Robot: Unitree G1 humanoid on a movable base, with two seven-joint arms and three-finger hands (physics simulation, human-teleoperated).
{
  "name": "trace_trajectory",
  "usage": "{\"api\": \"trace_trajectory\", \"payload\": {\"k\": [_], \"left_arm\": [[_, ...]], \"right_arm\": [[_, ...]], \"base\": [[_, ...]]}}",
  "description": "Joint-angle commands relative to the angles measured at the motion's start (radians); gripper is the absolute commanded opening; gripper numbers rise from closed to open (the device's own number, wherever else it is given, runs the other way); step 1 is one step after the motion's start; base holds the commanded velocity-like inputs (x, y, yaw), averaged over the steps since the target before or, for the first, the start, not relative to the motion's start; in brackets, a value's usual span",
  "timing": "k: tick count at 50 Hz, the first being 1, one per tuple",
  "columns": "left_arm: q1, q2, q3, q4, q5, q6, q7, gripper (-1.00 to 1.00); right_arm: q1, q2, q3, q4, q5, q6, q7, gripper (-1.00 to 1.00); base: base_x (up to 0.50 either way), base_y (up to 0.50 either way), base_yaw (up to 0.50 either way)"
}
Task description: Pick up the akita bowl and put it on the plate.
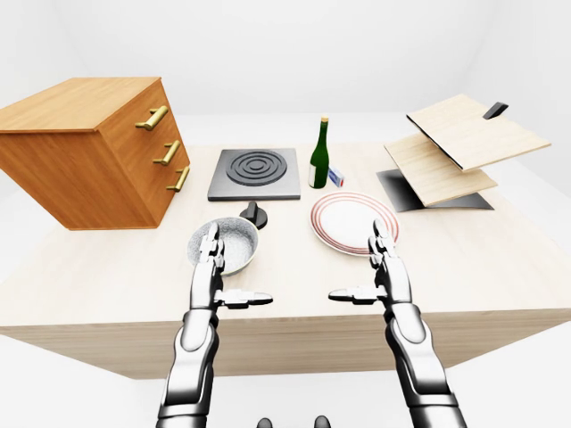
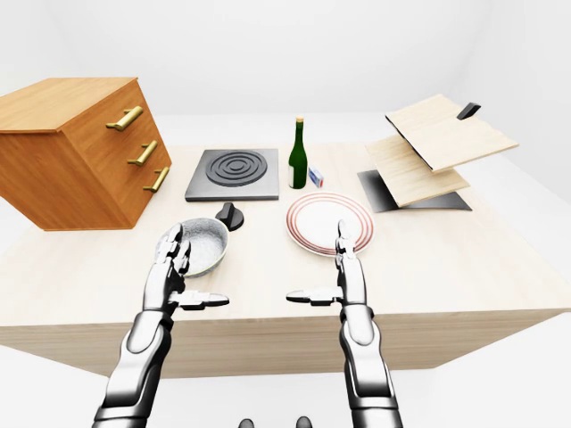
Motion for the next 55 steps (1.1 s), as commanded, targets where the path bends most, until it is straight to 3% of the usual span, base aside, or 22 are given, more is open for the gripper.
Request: {"api": "trace_trajectory", "payload": {"k": [1, 7, 9, 15, 23, 27, 32, 55], "left_arm": [[0.012, -0.003, -0.005, -0.039, 0.004, 0.019, 0.001, 1.0], [0.018, -0.004, -0.006, -0.069, 0.003, 0.033, 0.003, 1.0], [0.02, -0.005, -0.008, -0.082, 0.007, 0.041, 0.006, 1.0], [0.026, -0.004, -0.01, -0.119, 0.024, 0.054, 0.012, 1.0], [0.029, -0.005, -0.007, -0.174, 0.026, 0.075, 0.017, 1.0], [0.026, -0.006, -0.006, -0.169, 0.024, 0.067, 0.017, 1.0], [0.029, -0.006, -0.004, -0.199, 0.022, 0.084, 0.021, 1.0], [0.06, -0.006, 0.019, -0.406, 0.016, 0.084, 0.036, 1.0]], "right_arm": [[0.008, 0.001, 0.002, -0.03, -0.01, 0.016, 0.0, 0.97], [0.009, 0.003, 0.009, -0.046, -0.02, 0.024, -0.001, 0.98], [0.014, 0.005, 0.015, -0.072, -0.026, 0.04, 0.0, 0.97], [0.012, 0.001, 0.021, -0.073, -0.054, 0.036, -0.004, 0.97], [0.025, 0.007, 0.028, -0.147, -0.076, 0.08, -0.003, 0.97], [0.024, 0.007, 0.029, -0.17, -0.084, 0.08, -0.003, 0.97], [0.029, 0.007, 0.031, -0.211, -0.095, 0.08, -0.003, 0.97], [-0.031, 0.009, 0.063, -0.46, -0.198, 0.08, 0.033, 0.97]], "base": [[0.0, 0.0, 0.0], [0.0, 0.0, 0.0], [0.0, 0.0, 0.0], [0.0, 0.0, 0.0], [0.0, 0.0, 0.0], [0.0, 0.0, 0.0], [0.0, 0.0, 0.0], [0.0, 0.0, 0.0]]}}
